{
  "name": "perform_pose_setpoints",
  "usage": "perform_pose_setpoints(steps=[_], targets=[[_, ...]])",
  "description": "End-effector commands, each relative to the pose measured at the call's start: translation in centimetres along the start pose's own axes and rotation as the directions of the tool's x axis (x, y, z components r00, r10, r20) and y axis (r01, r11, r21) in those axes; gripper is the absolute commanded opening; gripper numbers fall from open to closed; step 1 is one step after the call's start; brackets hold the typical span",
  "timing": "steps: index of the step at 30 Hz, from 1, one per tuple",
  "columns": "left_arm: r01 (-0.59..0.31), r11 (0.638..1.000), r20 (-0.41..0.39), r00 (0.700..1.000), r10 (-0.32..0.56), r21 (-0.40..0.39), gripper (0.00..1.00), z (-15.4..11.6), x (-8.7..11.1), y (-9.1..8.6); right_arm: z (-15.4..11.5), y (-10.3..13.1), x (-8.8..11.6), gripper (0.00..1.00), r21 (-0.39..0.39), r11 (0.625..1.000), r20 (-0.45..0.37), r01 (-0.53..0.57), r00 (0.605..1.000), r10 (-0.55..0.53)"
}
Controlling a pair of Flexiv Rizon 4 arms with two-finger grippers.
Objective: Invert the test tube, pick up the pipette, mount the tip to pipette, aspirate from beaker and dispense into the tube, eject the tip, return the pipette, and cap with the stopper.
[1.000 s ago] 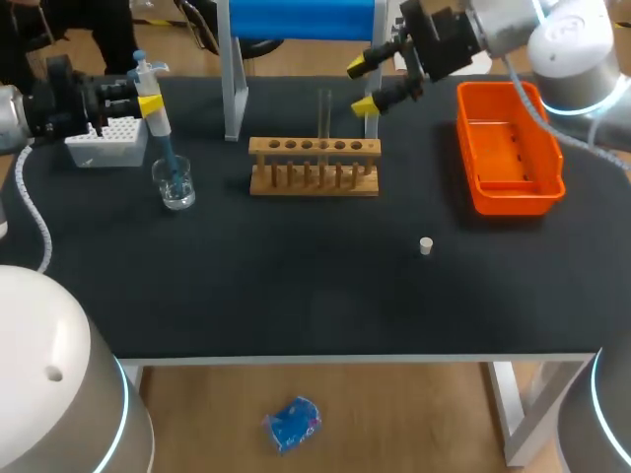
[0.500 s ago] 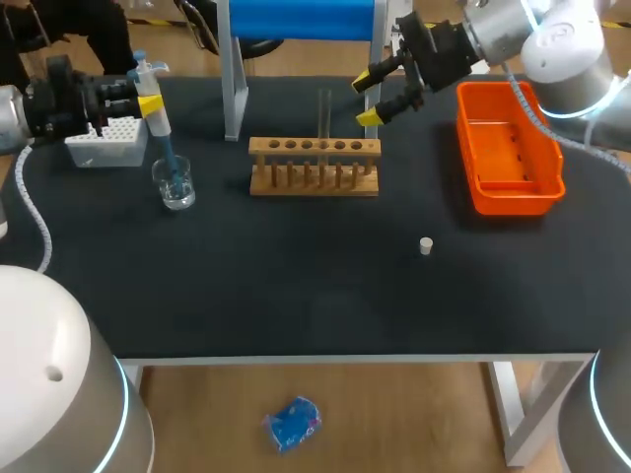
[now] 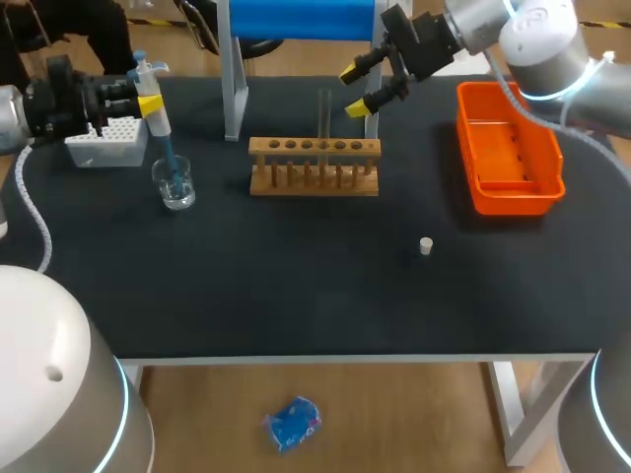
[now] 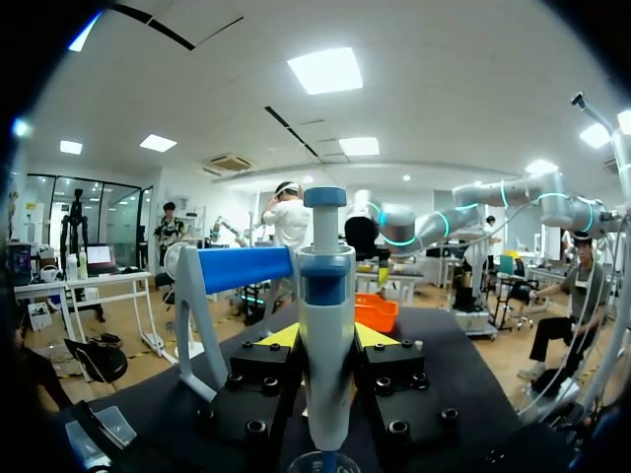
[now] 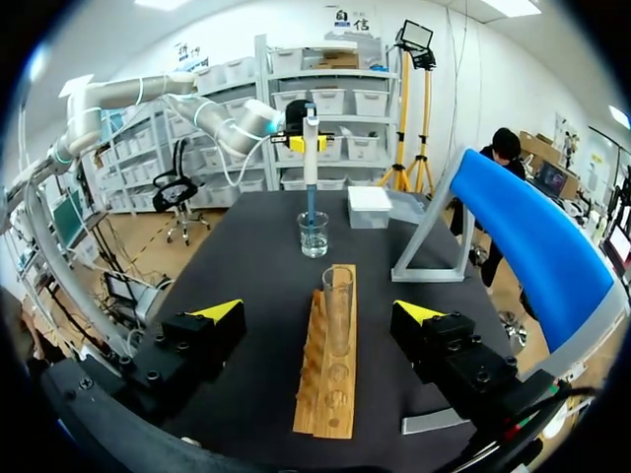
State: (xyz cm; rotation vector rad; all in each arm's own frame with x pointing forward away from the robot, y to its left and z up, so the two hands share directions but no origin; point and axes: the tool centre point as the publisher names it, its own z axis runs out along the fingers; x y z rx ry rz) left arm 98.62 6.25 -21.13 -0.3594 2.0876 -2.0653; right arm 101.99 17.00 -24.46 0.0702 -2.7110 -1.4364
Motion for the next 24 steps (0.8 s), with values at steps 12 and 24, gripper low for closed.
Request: perform_pose_setpoints(steps=[12,24], targets=[[0.001,1.000,-0.001,1.000,-0.001,-0.001,0.00,-0.03,-0.02,-0.05,0.20,0.22,-0.69,1.00,0.005,1.000,-0.037,0.015,0.999,-0.014],[-0.022,1.000,-0.003,1.000,0.022,-0.010,0.00,-0.34,0.11,-0.49,0.20,0.22,-0.69,1.00,0.005,1.000,-0.037,0.015,0.999,-0.014]])
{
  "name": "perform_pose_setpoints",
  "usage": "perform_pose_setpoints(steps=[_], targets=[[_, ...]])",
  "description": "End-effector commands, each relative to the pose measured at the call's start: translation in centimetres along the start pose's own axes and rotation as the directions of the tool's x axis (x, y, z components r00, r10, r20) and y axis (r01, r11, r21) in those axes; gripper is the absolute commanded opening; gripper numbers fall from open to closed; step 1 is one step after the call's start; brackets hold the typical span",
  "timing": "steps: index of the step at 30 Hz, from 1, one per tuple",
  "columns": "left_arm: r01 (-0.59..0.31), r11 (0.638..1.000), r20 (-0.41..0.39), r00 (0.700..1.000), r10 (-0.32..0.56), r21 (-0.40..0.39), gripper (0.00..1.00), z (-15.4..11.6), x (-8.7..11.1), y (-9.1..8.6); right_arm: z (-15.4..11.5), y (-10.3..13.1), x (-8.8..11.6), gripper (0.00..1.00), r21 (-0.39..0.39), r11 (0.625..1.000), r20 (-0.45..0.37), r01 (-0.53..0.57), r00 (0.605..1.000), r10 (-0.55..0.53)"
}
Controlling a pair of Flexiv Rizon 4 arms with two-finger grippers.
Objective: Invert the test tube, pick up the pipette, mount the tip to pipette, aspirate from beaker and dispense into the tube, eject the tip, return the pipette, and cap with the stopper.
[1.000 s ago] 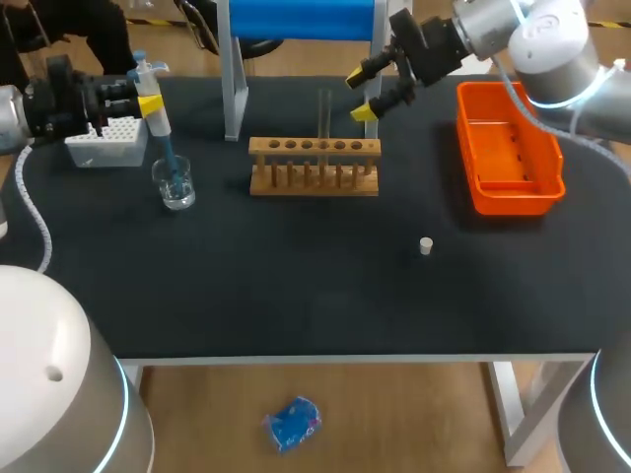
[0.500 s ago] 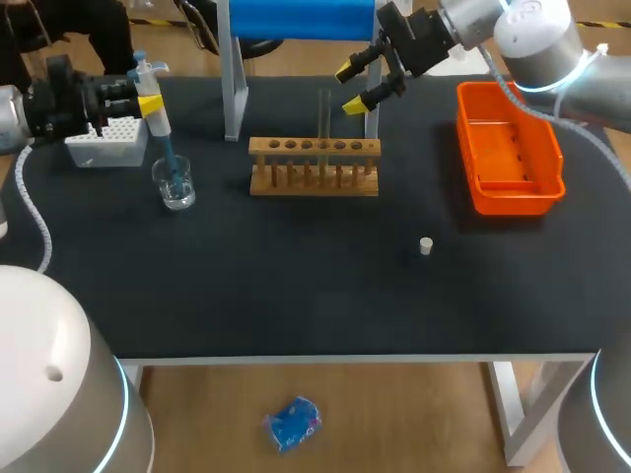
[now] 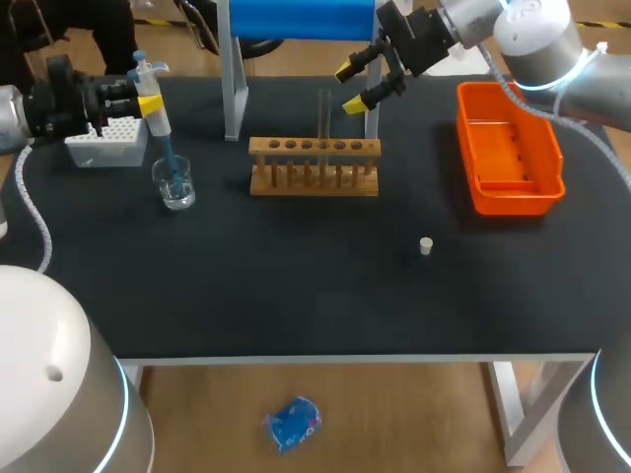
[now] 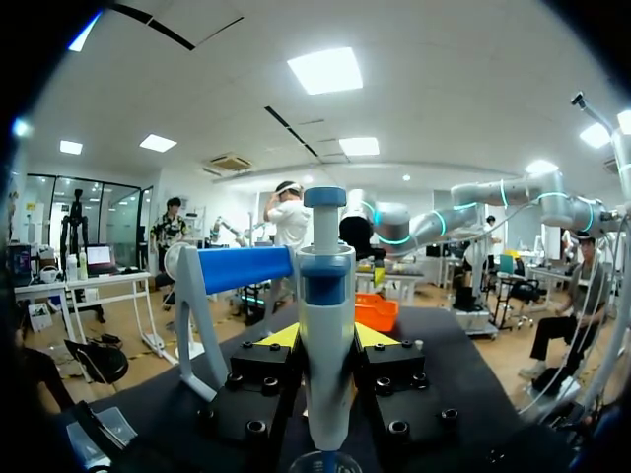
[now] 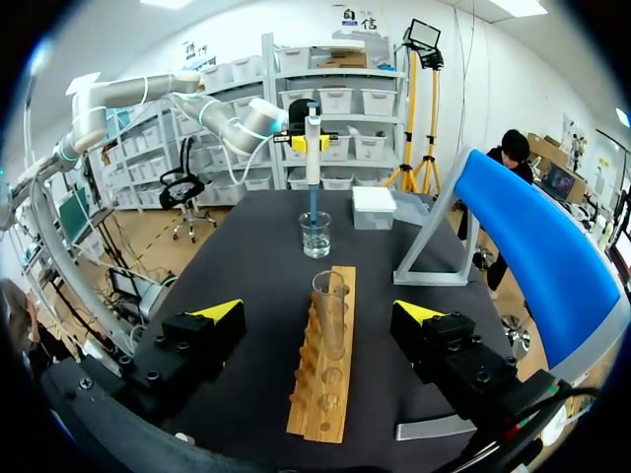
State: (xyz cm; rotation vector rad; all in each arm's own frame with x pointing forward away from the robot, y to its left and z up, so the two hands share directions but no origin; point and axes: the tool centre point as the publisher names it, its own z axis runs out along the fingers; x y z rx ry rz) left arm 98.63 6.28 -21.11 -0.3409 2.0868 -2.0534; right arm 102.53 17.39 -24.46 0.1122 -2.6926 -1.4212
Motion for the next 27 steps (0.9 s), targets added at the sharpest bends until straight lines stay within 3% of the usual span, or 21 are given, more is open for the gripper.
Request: perform_pose_setpoints(steps=[1,16,27], targets=[[-0.014,1.000,0.005,1.000,0.015,-0.013,0.00,-0.4,0.2,-0.6,-0.1,0.0,-0.1,1.00,0.002,1.000,-0.004,0.000,1.000,0.000],[-0.028,1.000,0.000,1.000,0.028,0.013,0.00,-0.6,0.6,-3.8,-0.1,0.0,-0.1,1.00,0.002,1.000,-0.004,0.000,1.000,0.000],[-0.045,0.999,0.005,0.999,0.045,0.005,0.00,-0.7,0.8,-3.7,-0.1,0.0,-0.1,1.00,0.002,1.000,-0.004,0.000,1.000,0.000]])
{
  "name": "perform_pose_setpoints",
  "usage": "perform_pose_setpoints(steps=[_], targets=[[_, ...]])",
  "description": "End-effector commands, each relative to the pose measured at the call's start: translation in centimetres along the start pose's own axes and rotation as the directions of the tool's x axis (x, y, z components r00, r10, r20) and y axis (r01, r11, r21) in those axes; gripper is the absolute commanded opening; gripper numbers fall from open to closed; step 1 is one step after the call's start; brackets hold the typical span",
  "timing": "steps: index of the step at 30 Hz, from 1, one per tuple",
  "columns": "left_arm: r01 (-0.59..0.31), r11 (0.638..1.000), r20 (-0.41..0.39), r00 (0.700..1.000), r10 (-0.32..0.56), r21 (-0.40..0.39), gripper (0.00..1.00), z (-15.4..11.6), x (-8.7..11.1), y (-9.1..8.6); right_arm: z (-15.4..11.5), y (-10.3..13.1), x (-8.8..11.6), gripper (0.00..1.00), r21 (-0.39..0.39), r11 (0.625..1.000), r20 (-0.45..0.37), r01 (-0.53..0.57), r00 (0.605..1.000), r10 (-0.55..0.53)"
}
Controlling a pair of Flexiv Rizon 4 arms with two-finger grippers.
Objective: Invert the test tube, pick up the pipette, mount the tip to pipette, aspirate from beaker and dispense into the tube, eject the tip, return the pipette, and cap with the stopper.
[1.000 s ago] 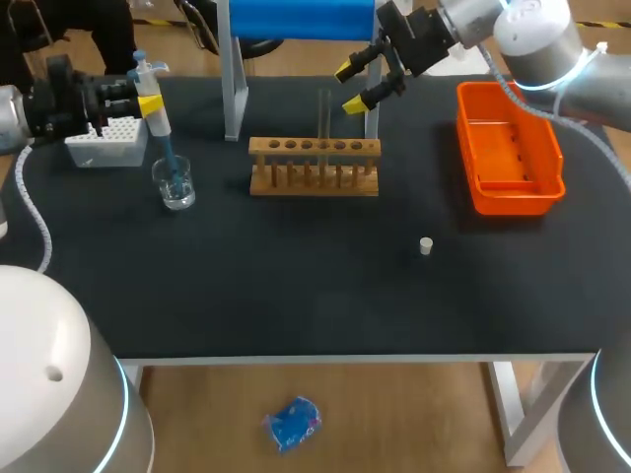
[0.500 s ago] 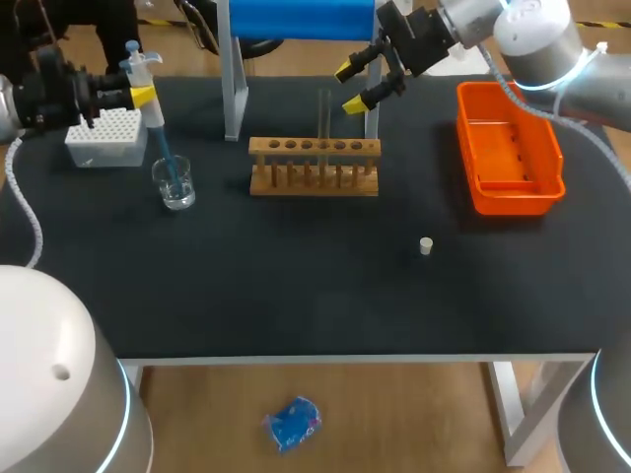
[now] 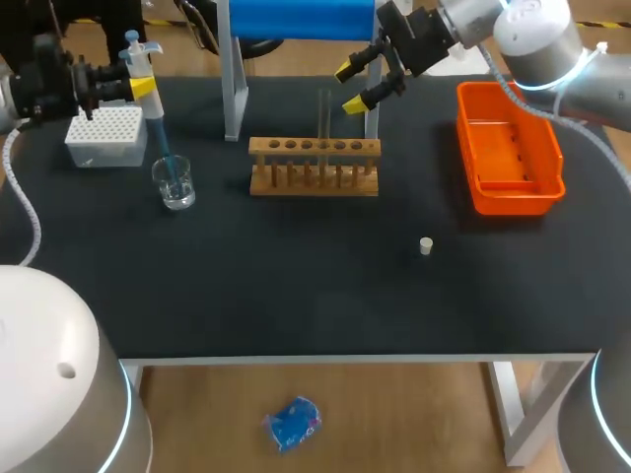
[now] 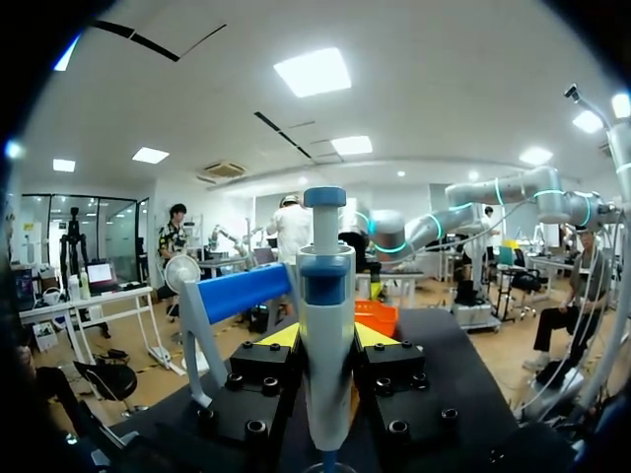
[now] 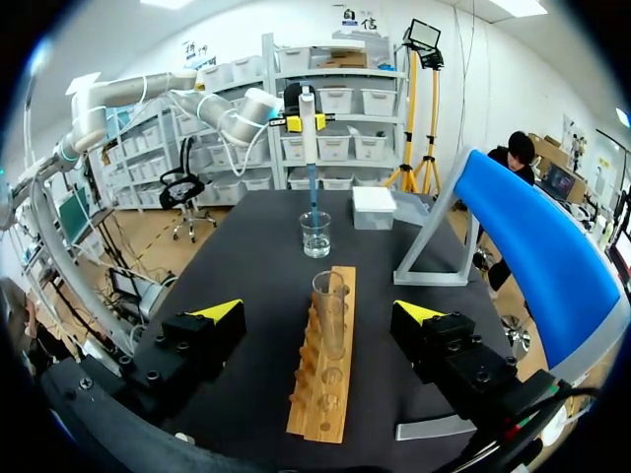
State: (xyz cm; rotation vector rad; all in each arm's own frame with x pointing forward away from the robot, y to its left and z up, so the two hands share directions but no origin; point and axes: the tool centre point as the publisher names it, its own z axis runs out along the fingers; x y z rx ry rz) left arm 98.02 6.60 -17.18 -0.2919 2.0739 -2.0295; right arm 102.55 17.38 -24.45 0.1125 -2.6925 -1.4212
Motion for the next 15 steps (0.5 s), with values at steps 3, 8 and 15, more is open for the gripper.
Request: perform_pose_setpoints(steps=[3,8,15], targets=[[0.000,1.000,0.003,1.000,0.000,0.004,0.00,-0.2,0.3,0.2,-0.1,0.0,-0.1,1.00,0.002,1.000,-0.004,0.000,1.000,0.000],[-0.003,1.000,0.002,1.000,0.003,0.003,0.00,-0.3,0.3,0.0,-0.1,0.0,-0.1,1.00,0.002,1.000,-0.004,0.000,1.000,0.000],[-0.002,1.000,0.010,1.000,0.002,-0.018,0.00,-0.4,0.5,-2.3,-0.1,0.0,-0.1,1.00,0.002,1.000,-0.004,0.000,1.000,0.000]])
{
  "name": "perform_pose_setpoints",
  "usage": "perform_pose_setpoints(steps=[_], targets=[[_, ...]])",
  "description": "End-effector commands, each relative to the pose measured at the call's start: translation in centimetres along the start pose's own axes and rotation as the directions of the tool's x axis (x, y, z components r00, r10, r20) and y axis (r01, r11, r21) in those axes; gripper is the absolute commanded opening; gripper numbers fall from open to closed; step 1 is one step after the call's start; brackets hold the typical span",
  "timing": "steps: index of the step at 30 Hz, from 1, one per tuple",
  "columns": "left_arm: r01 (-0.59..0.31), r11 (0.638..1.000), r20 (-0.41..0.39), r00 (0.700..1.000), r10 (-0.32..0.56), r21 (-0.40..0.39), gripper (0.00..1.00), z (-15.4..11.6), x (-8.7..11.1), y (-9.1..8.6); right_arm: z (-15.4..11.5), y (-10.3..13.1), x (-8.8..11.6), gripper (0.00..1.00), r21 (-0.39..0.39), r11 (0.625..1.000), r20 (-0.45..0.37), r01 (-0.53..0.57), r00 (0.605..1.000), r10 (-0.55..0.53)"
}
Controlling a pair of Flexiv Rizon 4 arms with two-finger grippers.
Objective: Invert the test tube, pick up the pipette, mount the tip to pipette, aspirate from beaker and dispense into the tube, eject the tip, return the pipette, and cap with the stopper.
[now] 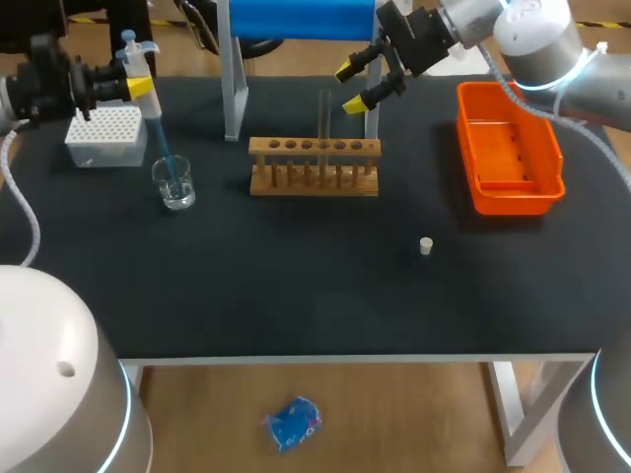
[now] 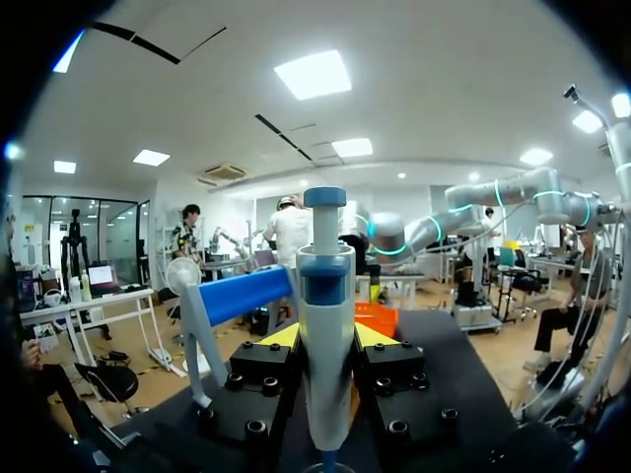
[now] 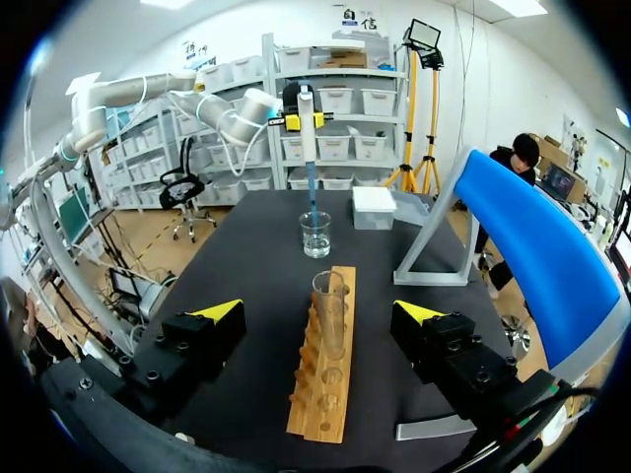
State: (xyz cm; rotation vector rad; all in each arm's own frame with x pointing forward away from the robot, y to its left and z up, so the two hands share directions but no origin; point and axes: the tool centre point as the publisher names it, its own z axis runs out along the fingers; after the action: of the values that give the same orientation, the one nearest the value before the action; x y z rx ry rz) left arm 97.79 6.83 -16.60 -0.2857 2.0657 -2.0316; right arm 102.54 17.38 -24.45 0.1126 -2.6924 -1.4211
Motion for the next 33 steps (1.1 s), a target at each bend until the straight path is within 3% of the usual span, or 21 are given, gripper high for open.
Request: perform_pose_setpoints(steps=[1,12,22,27,33], targets=[[0.004,1.000,0.008,1.000,-0.004,-0.029,0.00,-0.1,0.3,-2.3,-0.1,0.0,-0.1,1.00,0.001,1.000,-0.004,0.000,1.000,0.000],[0.005,0.996,0.013,1.000,-0.004,-0.087,0.00,1.3,1.3,-10.0,-0.1,0.0,-0.1,1.00,0.001,1.000,-0.004,0.000,1.000,0.000],[-0.112,0.987,-0.095,0.990,0.102,-0.116,0.00,7.0,3.9,-17.9,-0.1,0.0,-0.1,1.00,0.001,1.000,-0.004,0.000,1.000,0.000],[-0.148,0.983,-0.163,0.978,0.128,-0.113,0.00,11.0,5.3,-20.2,-0.1,0.0,-0.1,1.00,0.001,1.000,-0.004,0.000,1.000,0.000],[-0.183,0.978,-0.234,0.960,0.155,-0.104,0.00,15.5,6.4,-21.3,-0.1,0.0,-0.1,1.00,0.001,1.000,-0.004,0.000,1.000,0.000]])
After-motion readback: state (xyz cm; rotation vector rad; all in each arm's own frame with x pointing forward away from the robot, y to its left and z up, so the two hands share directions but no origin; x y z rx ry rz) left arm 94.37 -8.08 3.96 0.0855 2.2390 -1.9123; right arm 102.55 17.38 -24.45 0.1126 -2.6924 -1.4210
